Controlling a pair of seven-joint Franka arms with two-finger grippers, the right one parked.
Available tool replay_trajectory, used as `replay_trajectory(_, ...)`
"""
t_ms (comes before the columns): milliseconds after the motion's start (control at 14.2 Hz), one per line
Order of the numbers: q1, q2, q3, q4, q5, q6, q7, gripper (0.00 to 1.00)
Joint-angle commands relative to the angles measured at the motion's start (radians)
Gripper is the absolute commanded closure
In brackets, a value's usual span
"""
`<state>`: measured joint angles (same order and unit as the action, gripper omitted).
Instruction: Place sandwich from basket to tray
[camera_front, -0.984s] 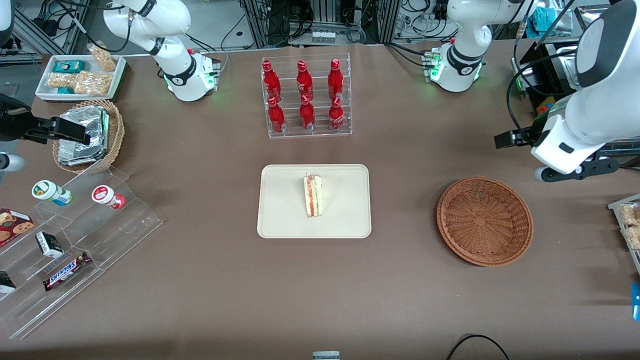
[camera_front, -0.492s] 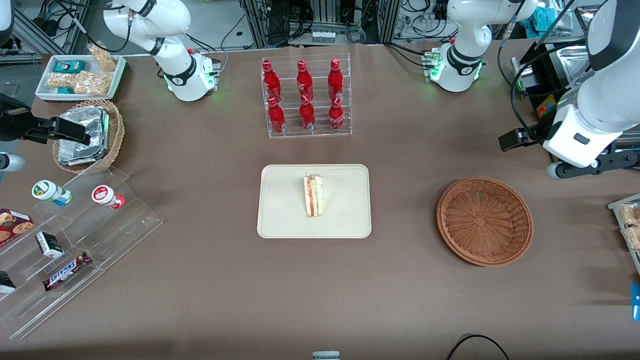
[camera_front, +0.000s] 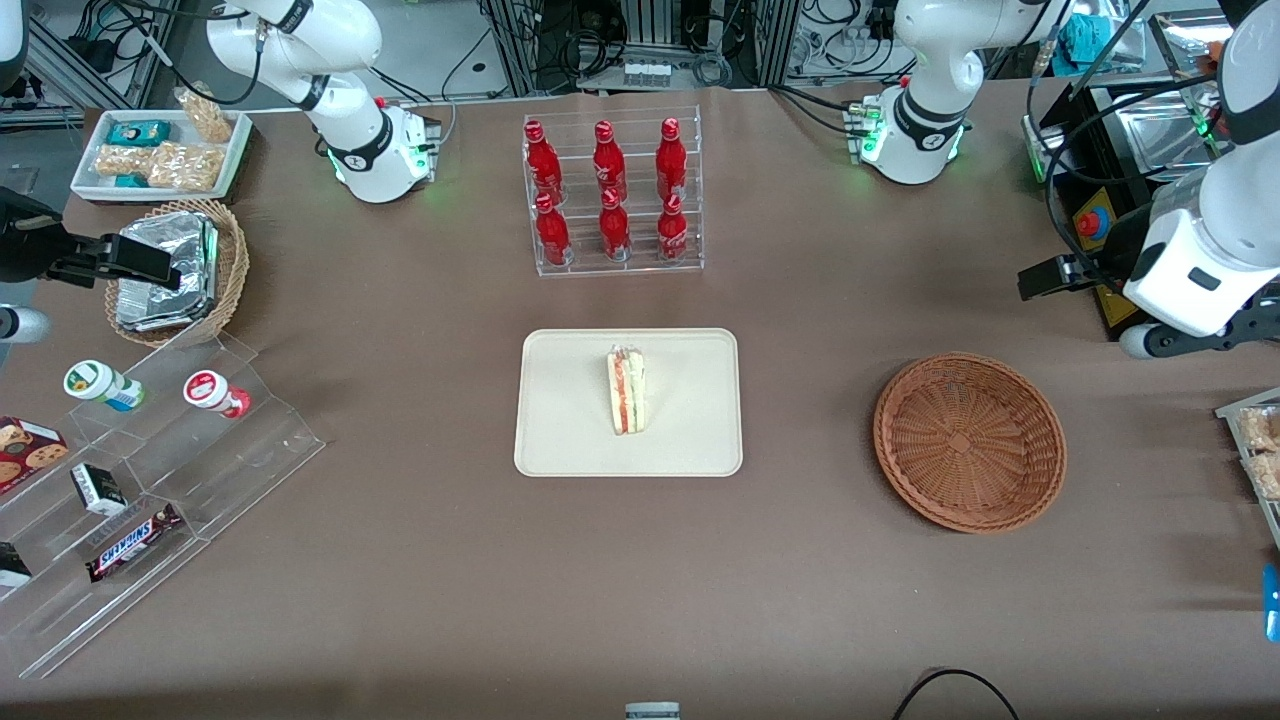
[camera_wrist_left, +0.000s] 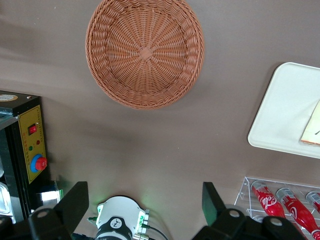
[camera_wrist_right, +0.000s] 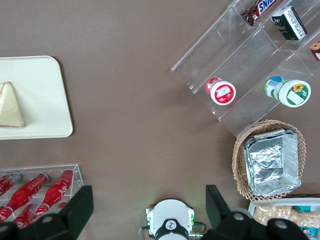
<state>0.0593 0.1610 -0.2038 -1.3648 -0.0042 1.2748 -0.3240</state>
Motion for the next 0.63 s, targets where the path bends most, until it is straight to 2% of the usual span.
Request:
replay_trajectory(0,-0.004,-0.079,-0.005,-0.11,-0.013,0.088,0.008,0.0)
replay_trajectory(211,-0.007,-0.149,-0.011,-0.236,-0.013,0.216,0.01,0.0)
replay_trajectory(562,-0.007,-0.117,-0.023,-0.208,-0.003,0.221,0.007,0.0)
